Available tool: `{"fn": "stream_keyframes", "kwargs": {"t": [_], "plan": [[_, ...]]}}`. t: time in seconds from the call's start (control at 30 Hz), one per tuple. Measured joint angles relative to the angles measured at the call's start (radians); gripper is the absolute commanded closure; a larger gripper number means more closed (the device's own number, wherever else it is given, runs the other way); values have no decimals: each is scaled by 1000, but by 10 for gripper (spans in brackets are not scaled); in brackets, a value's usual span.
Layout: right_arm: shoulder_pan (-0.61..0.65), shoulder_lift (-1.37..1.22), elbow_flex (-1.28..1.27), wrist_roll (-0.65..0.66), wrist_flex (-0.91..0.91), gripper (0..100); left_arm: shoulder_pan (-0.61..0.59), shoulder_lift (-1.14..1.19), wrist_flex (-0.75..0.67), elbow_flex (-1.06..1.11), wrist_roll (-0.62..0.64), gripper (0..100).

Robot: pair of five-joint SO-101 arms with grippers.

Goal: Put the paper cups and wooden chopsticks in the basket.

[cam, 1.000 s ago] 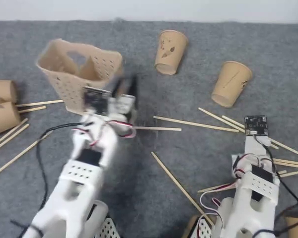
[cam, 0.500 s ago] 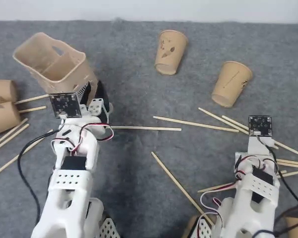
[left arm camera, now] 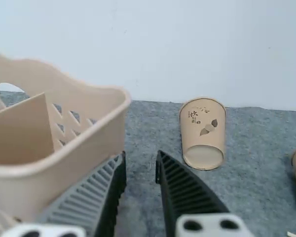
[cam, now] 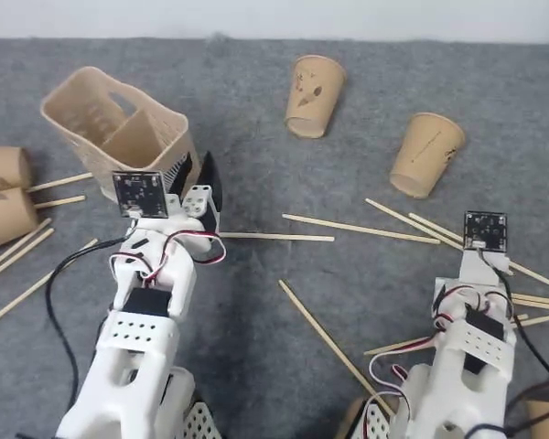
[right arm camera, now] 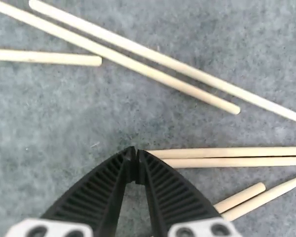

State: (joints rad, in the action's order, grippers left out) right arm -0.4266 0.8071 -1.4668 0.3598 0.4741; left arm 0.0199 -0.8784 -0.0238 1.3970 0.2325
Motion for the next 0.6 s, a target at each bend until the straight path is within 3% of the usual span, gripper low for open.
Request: {"fn": "stream_keyframes", "kwargs": {"t": [0.2,0.4,0.6], "plan": [[-25,0,57,0,61,990,15,0,9,-2,0,900],[-25,0,72,0,84,990,15,-2,143,-43,2,900],[-25,0,72,0,84,990,28,-2,149,-43,3,900]]}}
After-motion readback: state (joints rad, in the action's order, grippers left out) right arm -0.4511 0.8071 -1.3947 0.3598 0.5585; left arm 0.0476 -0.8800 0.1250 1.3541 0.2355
